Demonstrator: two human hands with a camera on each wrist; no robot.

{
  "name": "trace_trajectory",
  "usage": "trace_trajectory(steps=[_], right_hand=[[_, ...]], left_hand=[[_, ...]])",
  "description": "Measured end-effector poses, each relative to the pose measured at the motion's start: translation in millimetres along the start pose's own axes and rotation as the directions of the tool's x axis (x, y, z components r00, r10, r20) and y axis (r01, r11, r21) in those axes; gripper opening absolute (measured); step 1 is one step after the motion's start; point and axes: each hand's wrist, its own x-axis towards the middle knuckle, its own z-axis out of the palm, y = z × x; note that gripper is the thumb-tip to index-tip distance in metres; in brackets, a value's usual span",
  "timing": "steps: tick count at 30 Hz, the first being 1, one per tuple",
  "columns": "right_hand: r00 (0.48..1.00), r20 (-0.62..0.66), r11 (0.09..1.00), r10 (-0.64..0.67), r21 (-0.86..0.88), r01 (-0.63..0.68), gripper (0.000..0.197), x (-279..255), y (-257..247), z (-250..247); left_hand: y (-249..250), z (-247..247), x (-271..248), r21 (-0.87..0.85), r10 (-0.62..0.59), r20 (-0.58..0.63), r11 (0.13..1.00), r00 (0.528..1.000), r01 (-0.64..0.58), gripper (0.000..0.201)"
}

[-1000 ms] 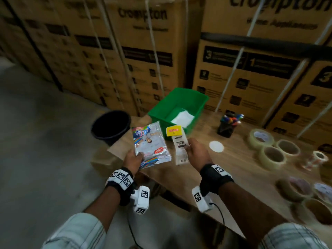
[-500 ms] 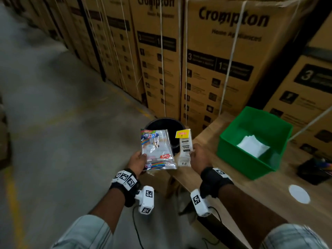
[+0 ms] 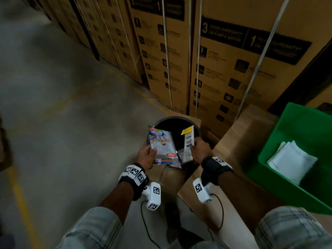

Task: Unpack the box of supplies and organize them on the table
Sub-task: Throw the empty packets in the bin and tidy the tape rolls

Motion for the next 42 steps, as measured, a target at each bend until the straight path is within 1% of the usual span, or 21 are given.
trace_trajectory(steps=[2,6,7,9,11,13,15,19,21,23,26,27,29,31,33,35,36,38,39,40,42], right_hand=[[0.999,0.04,1.0,0.014,-0.007,-0.014,0.026,12,1,5],[0.998,0.067,0.999,0.023,-0.027,-0.021,0.032,27,6,9],[0.998,0.068,1.0,0.017,-0.02,-0.015,0.031,29,8,10],[0.997,0.079,1.0,0.0,0.005,-0.001,0.026,30,10,10],[0.994,0.107,0.999,-0.013,0.042,0.008,0.019,29,12,11],[0.993,0.108,0.998,-0.039,0.053,0.033,0.011,25,13,12],[0.994,0.086,0.996,-0.071,0.057,0.066,0.008,17,14,10],[0.986,0.046,0.986,-0.161,0.039,0.16,0.014,-22,7,-5],[0.978,0.037,0.978,-0.208,0.024,0.207,0.017,-48,5,-14],[0.967,0.01,0.967,-0.256,0.0,0.256,0.018,-78,4,-24],[0.957,-0.051,0.956,-0.286,-0.088,0.281,0.021,-131,10,-42],[0.952,-0.07,0.95,-0.299,-0.12,0.29,0.021,-148,14,-48],[0.939,-0.113,0.936,-0.326,-0.177,0.304,0.021,-182,27,-62],[0.935,-0.166,0.934,-0.314,-0.233,0.272,0.02,-214,47,-76],[0.939,-0.226,0.941,-0.258,-0.28,0.191,0.021,-246,74,-91],[0.934,-0.305,0.948,-0.184,-0.308,0.086,0.022,-278,105,-103],[0.928,-0.345,0.951,-0.138,-0.308,0.027,0.022,-294,123,-109],[0.913,-0.404,0.952,-0.054,-0.298,-0.076,0.021,-324,160,-118],[0.905,-0.426,0.95,-0.017,-0.288,-0.118,0.021,-338,180,-122],[0.895,-0.446,0.947,0.015,-0.281,-0.156,0.021,-351,199,-126],[0.857,-0.506,0.941,0.099,-0.234,-0.247,0.022,-386,242,-137]], left_hand=[[1,2,15,0.045,-0.016,0.026,0.999,1.0,0.015,0.012],[-1,7,33,0.026,-0.059,0.07,0.998,0.996,0.057,0.019],[-2,10,37,0.018,-0.07,0.061,0.997,0.996,0.069,0.025],[-5,14,43,-0.036,-0.109,0.036,0.993,0.993,0.11,0.045],[-5,14,45,-0.059,-0.111,0.045,0.992,0.993,0.114,0.055],[-4,14,40,0.008,-0.074,0.052,0.997,0.996,0.073,0.053],[-2,13,31,0.051,-0.024,0.073,0.999,0.997,0.02,0.044],[2,12,1,0.13,0.042,0.135,0.99,0.99,-0.06,0.03],[5,11,-19,0.171,0.125,0.162,0.973,0.979,-0.152,0.031],[9,12,-44,0.251,0.225,0.202,0.929,0.953,-0.273,0.026],[17,25,-87,0.33,0.352,0.264,0.842,0.898,-0.427,0.022],[20,32,-102,0.351,0.404,0.288,0.799,0.868,-0.488,0.022],[25,50,-128,0.382,0.464,0.354,0.721,0.812,-0.578,0.025],[30,71,-155,0.402,0.49,0.436,0.644,0.755,-0.65,0.03],[33,95,-179,0.432,0.514,0.519,0.532,0.683,-0.728,0.03],[34,124,-200,0.449,0.503,0.604,0.425,0.618,-0.786,0.029],[34,140,-212,0.457,0.478,0.647,0.38,0.594,-0.804,0.028],[32,173,-236,0.455,0.425,0.72,0.307,0.548,-0.836,0.028],[31,190,-247,0.437,0.41,0.754,0.271,0.514,-0.858,0.027],[30,206,-259,0.416,0.393,0.786,0.236,0.477,-0.878,0.026],[25,251,-288,0.343,0.368,0.852,0.142,0.372,-0.928,0.023]])
